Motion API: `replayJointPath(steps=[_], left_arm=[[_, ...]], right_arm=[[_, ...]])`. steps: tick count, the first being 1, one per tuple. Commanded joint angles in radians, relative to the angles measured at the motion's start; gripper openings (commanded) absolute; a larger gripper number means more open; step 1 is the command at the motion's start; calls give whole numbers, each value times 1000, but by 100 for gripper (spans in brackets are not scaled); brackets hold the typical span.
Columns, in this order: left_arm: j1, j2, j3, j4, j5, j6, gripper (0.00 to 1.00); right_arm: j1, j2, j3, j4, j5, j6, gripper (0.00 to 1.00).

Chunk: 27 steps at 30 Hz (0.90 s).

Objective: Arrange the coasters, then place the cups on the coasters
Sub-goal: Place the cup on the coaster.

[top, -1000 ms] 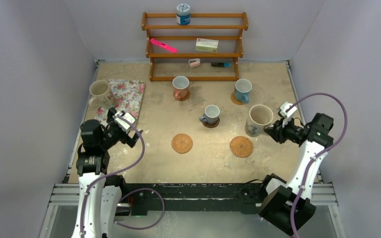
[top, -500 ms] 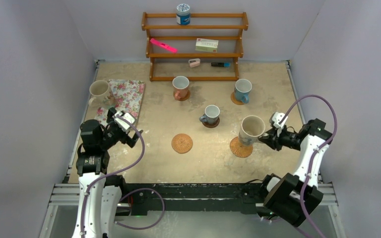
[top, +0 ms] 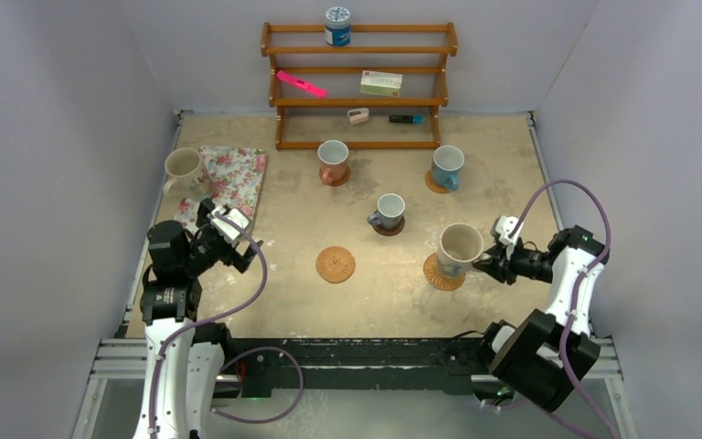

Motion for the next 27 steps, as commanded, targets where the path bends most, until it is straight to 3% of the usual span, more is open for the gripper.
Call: replayJointPath(steps=[1, 8, 17, 27], left_arm=[[7, -2, 9, 8, 31, 16, 100], [9, -2, 9, 6, 35, 19, 100], [9, 1, 10, 6, 36, 21, 100], [10, 1, 11, 5, 36, 21, 100]], right_arm=[[-2, -9, 1, 4, -118, 1, 0], [-2, 74, 22, 1, -134, 14, 0], [-2, 130, 22, -75, -135, -86, 0], [0, 18, -44, 163, -129, 161, 0]])
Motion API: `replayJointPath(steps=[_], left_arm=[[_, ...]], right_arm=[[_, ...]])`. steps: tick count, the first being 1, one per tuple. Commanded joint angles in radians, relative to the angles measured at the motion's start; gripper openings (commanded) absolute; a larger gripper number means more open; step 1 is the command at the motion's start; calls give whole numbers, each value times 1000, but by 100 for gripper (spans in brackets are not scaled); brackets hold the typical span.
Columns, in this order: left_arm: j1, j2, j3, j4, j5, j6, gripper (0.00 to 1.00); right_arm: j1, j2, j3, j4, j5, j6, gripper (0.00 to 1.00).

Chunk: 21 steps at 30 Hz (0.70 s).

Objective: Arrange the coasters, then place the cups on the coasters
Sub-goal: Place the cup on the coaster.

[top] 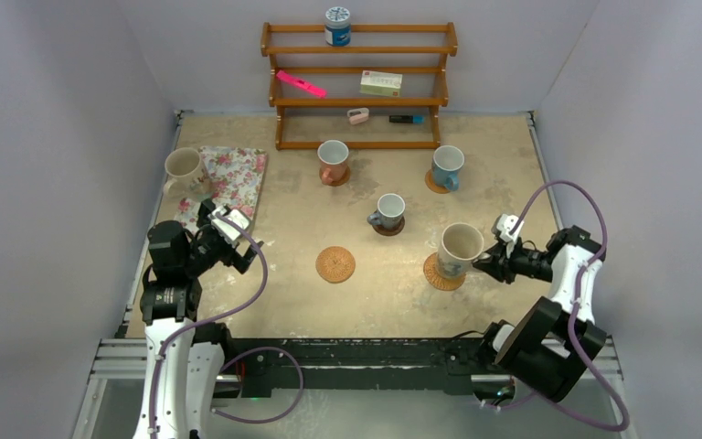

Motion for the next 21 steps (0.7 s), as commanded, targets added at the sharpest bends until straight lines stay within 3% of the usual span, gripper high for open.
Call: replayJointPath(steps=[1, 21], left_arm=[[9, 1, 11, 12, 29, 13, 100], [10, 3, 11, 10, 31, 14, 100]], right_arm=[[0, -74, -25, 115, -123, 149, 0], [58, -75, -41, 136, -103, 176, 0]])
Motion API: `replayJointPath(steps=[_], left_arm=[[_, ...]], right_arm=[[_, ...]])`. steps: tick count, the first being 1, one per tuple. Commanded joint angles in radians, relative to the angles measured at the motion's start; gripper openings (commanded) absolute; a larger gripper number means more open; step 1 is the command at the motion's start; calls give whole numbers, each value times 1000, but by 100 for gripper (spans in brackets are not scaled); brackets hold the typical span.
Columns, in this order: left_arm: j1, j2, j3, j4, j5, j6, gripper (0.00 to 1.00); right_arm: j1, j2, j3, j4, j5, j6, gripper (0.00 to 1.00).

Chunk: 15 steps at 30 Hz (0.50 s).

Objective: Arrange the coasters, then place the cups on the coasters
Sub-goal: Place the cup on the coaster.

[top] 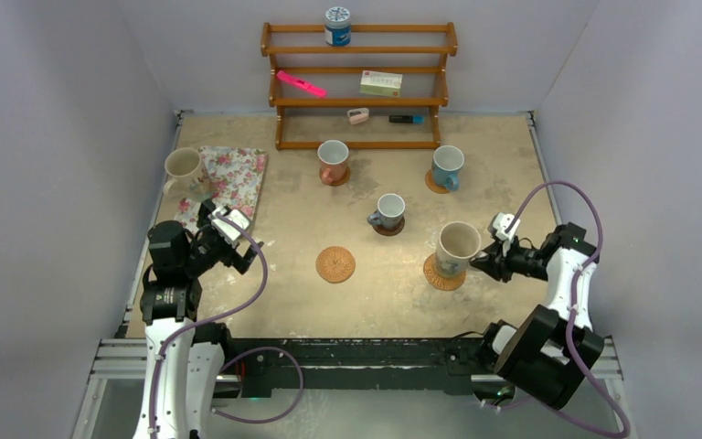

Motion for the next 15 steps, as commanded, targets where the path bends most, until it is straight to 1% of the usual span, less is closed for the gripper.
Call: replayJointPath(steps=[1, 7, 15], left_arm=[[11, 2, 11, 16, 31, 15, 100], [10, 2, 11, 16, 33, 17, 100], [11, 2, 11, 16, 34, 17, 100]], right_arm=[[22, -18, -1, 8, -100, 33, 0], [40, -26, -14, 46, -86, 76, 0], [40, -39, -28, 52, -72, 80, 0]])
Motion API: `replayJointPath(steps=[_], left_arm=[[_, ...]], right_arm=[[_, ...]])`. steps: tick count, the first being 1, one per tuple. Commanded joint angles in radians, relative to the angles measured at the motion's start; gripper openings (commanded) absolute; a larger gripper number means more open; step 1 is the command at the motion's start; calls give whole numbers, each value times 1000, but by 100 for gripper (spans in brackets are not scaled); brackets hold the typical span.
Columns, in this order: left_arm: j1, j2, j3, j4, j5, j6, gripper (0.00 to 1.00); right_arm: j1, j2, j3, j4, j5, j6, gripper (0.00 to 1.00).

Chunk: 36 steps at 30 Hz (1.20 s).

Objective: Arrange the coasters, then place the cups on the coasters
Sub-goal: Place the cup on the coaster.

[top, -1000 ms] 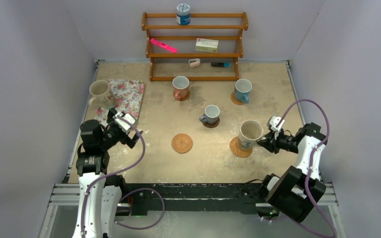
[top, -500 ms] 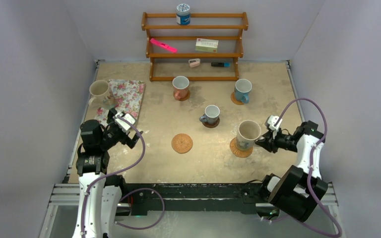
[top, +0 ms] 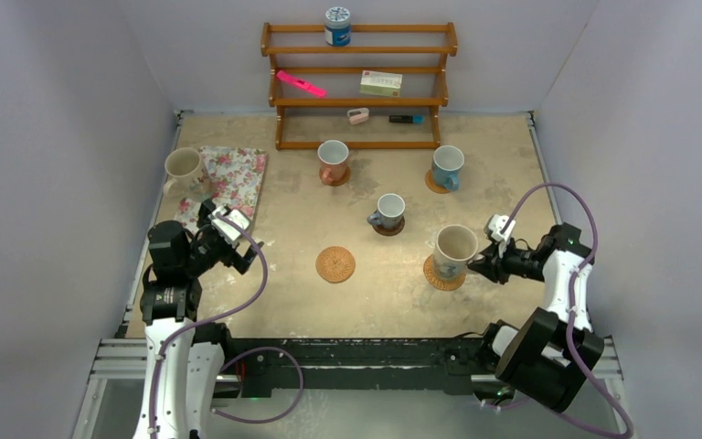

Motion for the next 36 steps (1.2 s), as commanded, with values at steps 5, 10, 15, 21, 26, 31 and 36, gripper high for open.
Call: replayJointPath(steps=[5, 10, 15, 21, 26, 31, 36], left_arm=[[12, 2, 11, 15, 33, 18, 100], [11, 2, 11, 14, 34, 17, 100], [11, 3, 11, 14, 35, 19, 100], [13, 2, 11, 13, 35, 19, 100], [14, 2, 11, 11, 38, 20, 100], [14, 2, 11, 10, 41, 21, 100], [16, 2, 12, 10, 43, 23, 100]], right_arm=[[3, -35, -9, 1, -94, 13, 0], [3, -34, -11, -5, -95, 7, 0], [3, -34, -14, -12, -94, -5, 0], [3, -33, -14, -17, -92, -11, 0], [3, -28, -16, -20, -88, -22, 0], [3, -22, -16, -27, -83, -36, 0], [3, -23, -20, -31, -78, -45, 3]])
